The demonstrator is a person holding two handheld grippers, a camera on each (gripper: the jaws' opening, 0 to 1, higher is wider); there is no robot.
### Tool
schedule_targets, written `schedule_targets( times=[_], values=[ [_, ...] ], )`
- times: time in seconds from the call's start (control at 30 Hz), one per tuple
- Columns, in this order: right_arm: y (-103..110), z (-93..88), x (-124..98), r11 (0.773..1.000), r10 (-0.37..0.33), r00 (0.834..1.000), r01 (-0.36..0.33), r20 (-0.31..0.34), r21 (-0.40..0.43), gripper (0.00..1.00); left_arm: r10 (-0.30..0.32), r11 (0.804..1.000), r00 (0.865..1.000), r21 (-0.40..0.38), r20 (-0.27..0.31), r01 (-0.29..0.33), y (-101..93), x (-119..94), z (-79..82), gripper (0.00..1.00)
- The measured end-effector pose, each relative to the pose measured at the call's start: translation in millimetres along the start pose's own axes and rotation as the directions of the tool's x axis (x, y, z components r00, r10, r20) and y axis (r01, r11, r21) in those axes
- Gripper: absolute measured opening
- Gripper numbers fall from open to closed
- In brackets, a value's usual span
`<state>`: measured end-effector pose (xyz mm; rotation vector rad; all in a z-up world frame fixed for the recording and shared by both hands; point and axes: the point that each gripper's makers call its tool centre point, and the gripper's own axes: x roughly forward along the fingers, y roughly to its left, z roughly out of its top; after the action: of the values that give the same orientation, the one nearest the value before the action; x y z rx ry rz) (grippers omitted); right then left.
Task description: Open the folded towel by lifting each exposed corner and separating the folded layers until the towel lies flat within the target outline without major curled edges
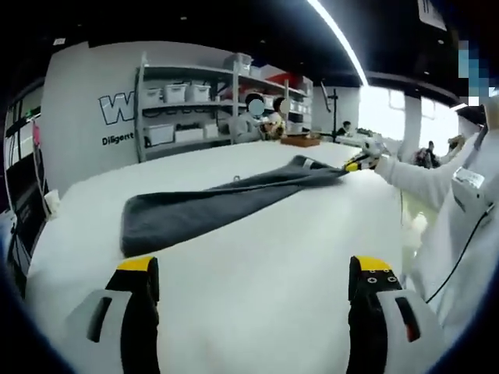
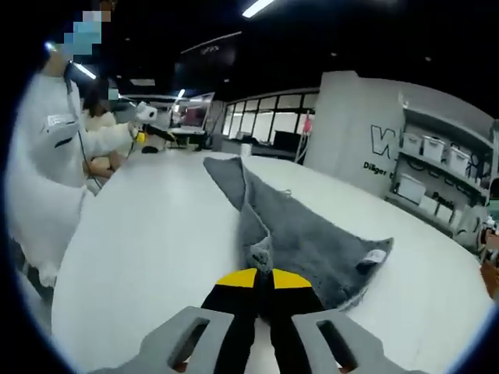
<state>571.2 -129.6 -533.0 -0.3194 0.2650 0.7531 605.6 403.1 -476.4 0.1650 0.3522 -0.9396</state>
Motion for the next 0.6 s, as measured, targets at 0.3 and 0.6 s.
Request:
schedule_targets(
  times=[0.3, 0.6],
  values=[
    [12, -20.6, -12, 0.992, -0.114, 0.993, 0.115, -0.017, 0.053, 0.02, -0.036, 0.999, 0.998, 0.04, -0.042, 0.038, 15.0, 21, 1.3, 1.0],
    [-7, -2.1, -63, 0.945, -0.286, 0.958, 0.28, 0.011, 0.171, 0.29, -0.009, 0.999, 0.998, 0.048, -0.068, 0.012, 80.1, 40, 17.5, 1.0]
  ],
)
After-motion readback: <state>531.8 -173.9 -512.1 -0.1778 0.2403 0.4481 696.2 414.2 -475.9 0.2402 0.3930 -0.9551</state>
